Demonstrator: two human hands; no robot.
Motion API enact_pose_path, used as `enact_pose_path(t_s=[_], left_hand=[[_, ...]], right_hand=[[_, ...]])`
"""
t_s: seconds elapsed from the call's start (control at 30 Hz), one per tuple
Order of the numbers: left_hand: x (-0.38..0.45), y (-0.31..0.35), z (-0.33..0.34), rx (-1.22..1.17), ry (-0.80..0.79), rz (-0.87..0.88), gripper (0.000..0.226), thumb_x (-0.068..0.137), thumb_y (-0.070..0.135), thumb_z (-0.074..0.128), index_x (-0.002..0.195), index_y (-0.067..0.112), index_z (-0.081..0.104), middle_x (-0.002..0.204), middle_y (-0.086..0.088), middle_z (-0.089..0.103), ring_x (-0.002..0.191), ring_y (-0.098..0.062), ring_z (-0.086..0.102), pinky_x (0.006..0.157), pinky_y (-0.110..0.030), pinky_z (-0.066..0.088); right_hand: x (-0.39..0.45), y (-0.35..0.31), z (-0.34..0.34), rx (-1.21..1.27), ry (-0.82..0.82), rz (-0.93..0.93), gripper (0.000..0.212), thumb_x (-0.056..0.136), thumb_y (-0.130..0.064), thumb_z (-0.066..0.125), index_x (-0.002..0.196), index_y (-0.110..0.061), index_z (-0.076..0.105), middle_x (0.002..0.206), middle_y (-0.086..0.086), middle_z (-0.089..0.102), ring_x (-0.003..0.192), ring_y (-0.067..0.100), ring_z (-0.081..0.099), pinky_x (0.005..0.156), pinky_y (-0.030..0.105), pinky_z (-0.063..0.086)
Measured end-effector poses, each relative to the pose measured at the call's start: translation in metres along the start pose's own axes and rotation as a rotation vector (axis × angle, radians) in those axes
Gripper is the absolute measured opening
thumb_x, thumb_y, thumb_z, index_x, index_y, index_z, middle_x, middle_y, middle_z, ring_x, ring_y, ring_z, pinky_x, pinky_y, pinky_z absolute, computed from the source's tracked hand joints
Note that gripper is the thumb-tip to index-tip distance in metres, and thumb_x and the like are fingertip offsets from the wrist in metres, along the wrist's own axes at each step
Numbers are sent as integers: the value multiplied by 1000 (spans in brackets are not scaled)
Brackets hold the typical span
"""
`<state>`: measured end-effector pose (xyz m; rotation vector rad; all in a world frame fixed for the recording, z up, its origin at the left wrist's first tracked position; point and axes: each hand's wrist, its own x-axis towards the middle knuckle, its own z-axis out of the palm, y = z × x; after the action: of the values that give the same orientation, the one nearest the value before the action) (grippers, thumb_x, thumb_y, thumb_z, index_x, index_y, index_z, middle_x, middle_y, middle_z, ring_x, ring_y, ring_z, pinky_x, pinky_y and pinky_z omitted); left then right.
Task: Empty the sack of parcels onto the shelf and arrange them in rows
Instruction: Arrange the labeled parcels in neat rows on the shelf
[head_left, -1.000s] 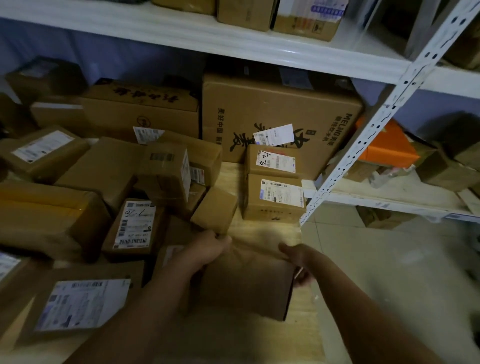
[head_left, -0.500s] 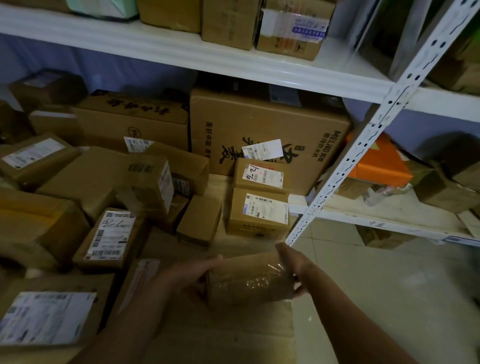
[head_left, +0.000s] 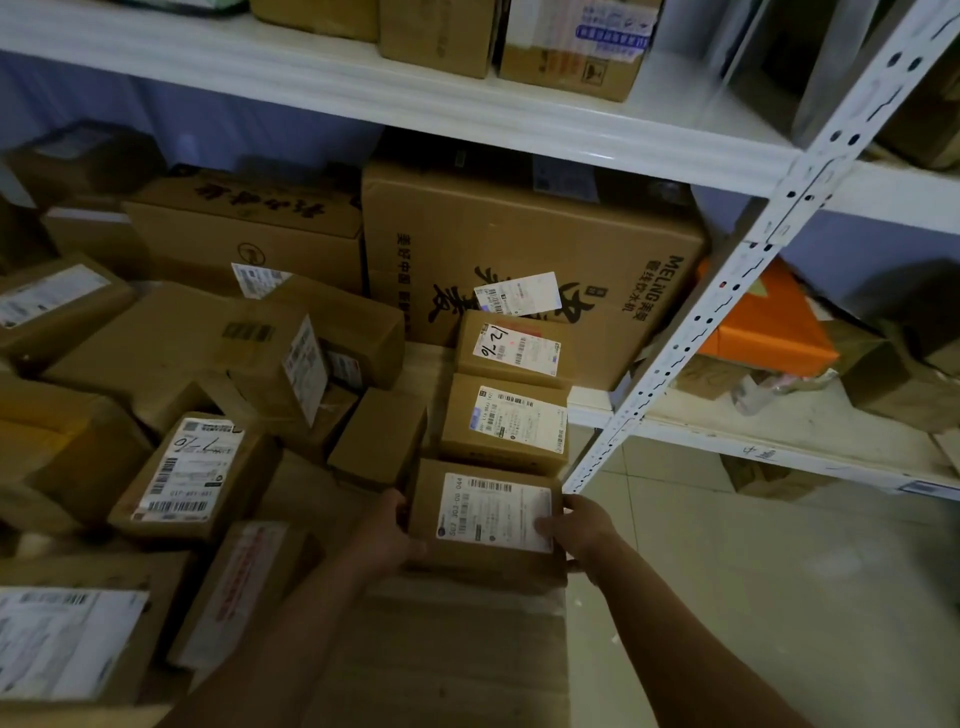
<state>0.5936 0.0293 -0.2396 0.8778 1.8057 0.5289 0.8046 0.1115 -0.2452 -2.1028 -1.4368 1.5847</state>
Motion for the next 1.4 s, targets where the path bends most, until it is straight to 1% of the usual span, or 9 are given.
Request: enact_pose_path(t_s=[0.4, 0.57, 0.67, 0.77, 0.9, 1.03, 1.13, 1.27, 1.4], left_hand=[[14, 14, 16, -101, 146, 8, 54, 83, 2, 65, 132, 8, 45, 134, -11, 52, 122, -25, 52, 94, -33, 46], [13, 19, 2, -126, 308, -17, 32, 90, 16, 59, 121, 12, 53, 118, -7, 57, 100, -17, 53, 79, -27, 41], [7, 18, -25, -66, 579, -1, 15, 90, 26, 59, 98, 14, 57, 97, -4, 57, 88, -17, 52, 73, -29, 37], [1, 17, -59, -103, 884, 56, 27, 81, 33, 69, 88, 9, 58, 94, -7, 58, 90, -24, 57, 69, -31, 39], [-9, 28, -107, -129, 1125, 7, 76, 67, 38, 81, 119, -2, 45, 124, -21, 43, 114, -36, 43, 89, -44, 41], [-2, 31, -150, 18, 1004, -10, 108, 59, 58, 78, 140, 10, 27, 144, -20, 28, 131, -40, 29, 108, -53, 29], [12, 27, -173, 101, 811, 19, 115, 56, 69, 72, 146, 24, 16, 152, -16, 18, 137, -39, 23, 111, -56, 23], [23, 21, -188, 66, 666, 114, 117, 55, 67, 72, 147, 34, 8, 151, -14, 20, 136, -38, 28, 108, -51, 33], [24, 8, -204, 17, 558, 164, 104, 60, 58, 71, 145, 35, 17, 144, -11, 33, 129, -34, 38, 104, -49, 38]], right_hand=[[28, -2, -11, -72, 114, -65, 42, 84, -18, 64, 124, -7, 53, 114, 12, 64, 101, 28, 65, 84, 44, 57], [27, -33, -6, -24, 486, -240, 43, 83, -38, 63, 119, -16, 54, 108, 9, 62, 94, 27, 65, 79, 45, 57], [15, -69, 10, 12, 393, -343, 22, 92, -28, 56, 111, -17, 58, 99, 4, 62, 80, 14, 60, 67, 28, 49], [3, -96, 37, 42, 219, -434, 15, 98, -25, 47, 92, -18, 59, 83, 3, 60, 66, 7, 52, 58, 23, 41], [-11, -123, 76, 10, 28, -466, 14, 98, -22, 48, 97, -17, 61, 84, 2, 60, 68, 9, 52, 57, 20, 39], [-21, -146, 105, -28, -49, -453, 28, 96, -24, 52, 122, -16, 61, 113, 3, 63, 92, 15, 60, 77, 24, 49], [-31, -161, 125, -65, -114, -447, 34, 98, -21, 48, 132, -20, 54, 127, 1, 57, 118, 18, 53, 93, 25, 42], [-37, -172, 154, -30, -117, -435, 36, 99, -19, 46, 134, -19, 52, 136, 2, 53, 125, 19, 49, 109, 34, 39], [-42, -171, 169, 47, -121, -400, 39, 100, -24, 42, 137, -16, 49, 133, 5, 55, 124, 24, 50, 108, 44, 39]])
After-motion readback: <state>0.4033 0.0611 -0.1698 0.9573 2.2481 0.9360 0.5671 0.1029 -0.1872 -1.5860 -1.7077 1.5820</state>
